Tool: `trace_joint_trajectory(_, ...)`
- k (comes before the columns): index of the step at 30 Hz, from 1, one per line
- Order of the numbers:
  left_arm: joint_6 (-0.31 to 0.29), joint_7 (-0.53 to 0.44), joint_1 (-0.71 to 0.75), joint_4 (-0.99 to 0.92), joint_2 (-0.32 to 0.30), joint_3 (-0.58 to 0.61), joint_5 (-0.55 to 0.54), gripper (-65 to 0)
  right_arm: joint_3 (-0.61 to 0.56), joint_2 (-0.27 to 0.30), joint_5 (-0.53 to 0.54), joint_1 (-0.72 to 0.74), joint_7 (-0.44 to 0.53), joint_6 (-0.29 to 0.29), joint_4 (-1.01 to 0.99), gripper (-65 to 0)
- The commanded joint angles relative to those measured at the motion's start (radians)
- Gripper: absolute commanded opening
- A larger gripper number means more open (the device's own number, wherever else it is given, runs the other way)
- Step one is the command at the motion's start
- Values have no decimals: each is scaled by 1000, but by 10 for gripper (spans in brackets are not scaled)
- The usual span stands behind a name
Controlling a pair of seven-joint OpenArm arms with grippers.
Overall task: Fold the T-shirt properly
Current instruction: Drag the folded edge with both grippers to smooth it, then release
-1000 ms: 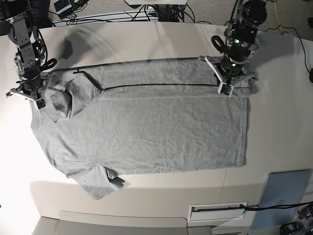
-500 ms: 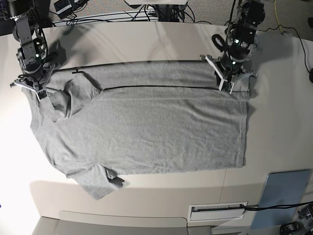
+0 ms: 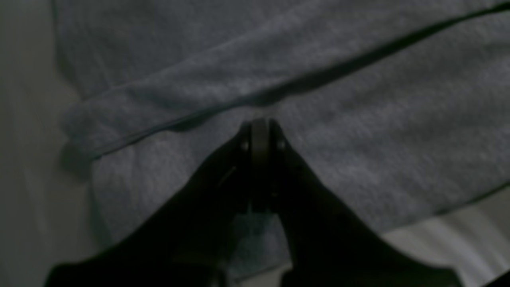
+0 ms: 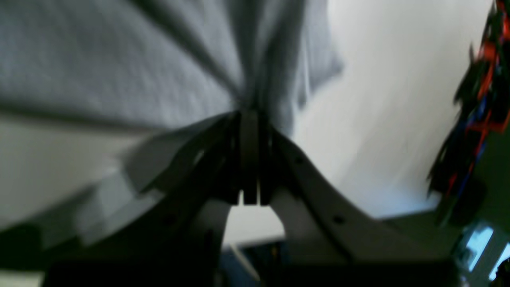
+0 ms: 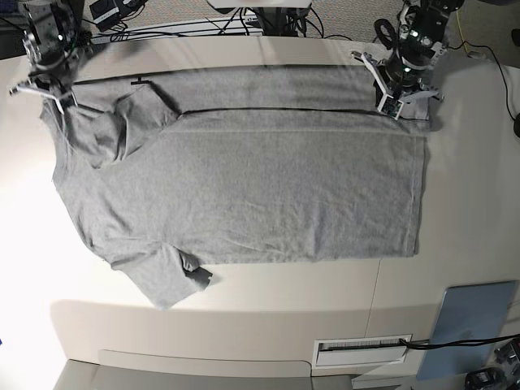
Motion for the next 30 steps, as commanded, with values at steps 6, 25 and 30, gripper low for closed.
trace_joint_trajectory(6,-80,170,38,-14,-6,10,-63,-650,40,16,-5,-104,5,-10,60,-650)
trace_joint_trajectory(25,-86,176,35,-12,-6,10,-61,-650,40,14,164,210,43,115,-46,-650)
trace_joint_trajectory(30,-183,232,36,-12,-6,10,-62,-650,40,14,184,216,-17,204,-100,-650)
